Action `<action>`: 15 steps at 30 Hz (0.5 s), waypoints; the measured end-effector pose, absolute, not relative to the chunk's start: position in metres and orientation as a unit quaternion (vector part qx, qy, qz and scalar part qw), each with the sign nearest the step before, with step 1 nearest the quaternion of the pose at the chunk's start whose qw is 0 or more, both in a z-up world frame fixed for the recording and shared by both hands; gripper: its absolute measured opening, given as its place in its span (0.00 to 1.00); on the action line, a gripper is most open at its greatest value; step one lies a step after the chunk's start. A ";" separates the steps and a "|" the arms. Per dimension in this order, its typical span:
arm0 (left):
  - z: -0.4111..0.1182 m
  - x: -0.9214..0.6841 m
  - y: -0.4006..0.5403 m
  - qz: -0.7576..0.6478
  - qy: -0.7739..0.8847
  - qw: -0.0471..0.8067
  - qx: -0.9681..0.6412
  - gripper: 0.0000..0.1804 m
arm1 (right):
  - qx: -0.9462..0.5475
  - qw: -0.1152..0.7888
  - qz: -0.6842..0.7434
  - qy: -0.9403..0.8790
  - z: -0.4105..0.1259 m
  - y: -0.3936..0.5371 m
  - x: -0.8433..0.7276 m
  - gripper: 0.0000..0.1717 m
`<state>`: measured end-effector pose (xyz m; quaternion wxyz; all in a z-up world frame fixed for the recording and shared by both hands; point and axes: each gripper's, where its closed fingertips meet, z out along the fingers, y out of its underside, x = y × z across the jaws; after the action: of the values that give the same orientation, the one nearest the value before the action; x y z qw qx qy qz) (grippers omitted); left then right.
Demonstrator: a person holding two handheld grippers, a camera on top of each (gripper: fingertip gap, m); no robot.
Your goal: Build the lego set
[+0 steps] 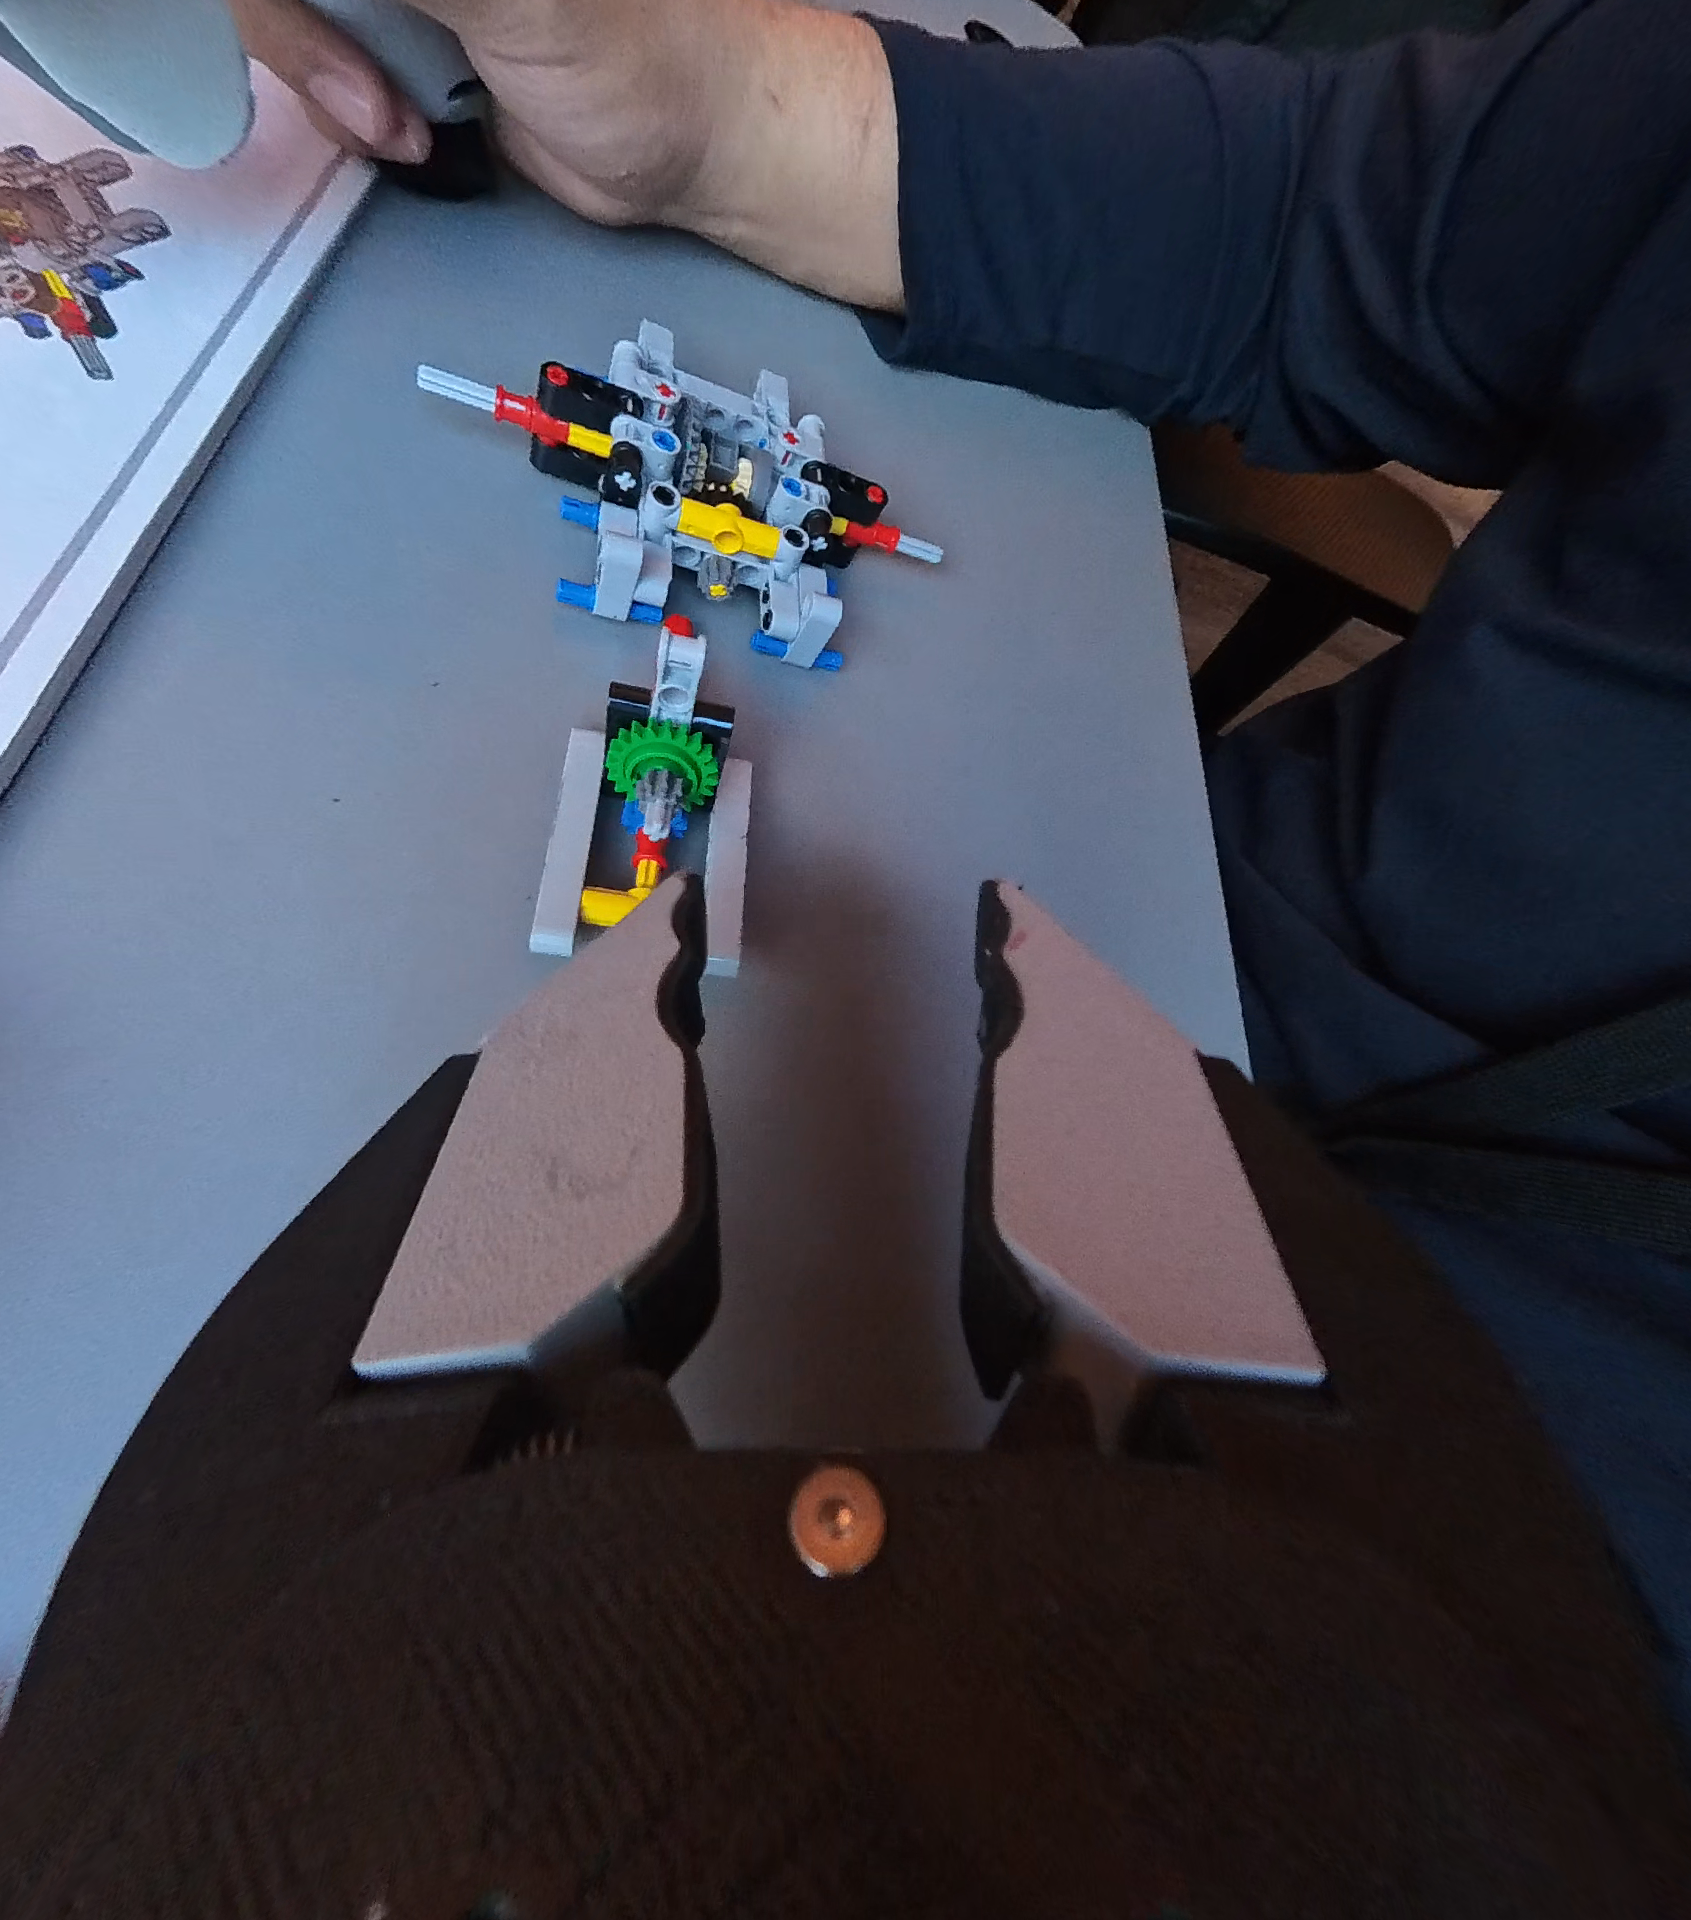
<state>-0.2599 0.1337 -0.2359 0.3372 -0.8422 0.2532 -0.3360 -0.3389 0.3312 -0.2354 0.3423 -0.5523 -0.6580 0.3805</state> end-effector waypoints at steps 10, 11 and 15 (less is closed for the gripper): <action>-0.251 -0.272 0.145 -0.259 0.256 0.341 -0.867 0.27 | -0.552 0.341 0.380 -0.659 -0.236 0.331 -0.339 0.00; -0.254 -0.276 0.149 -0.237 0.257 0.344 -0.871 0.27 | -0.552 0.341 0.380 -0.659 -0.236 0.331 -0.339 0.00; -0.258 -0.287 0.159 -0.169 0.262 0.360 -0.879 0.32 | -0.552 0.341 0.380 -0.659 -0.236 0.331 -0.339 0.00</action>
<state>-0.2868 0.1588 -0.2579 0.3602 -0.8791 0.2624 -0.1690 -0.3389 0.3307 -0.2359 0.3408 -0.5521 -0.6591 0.3804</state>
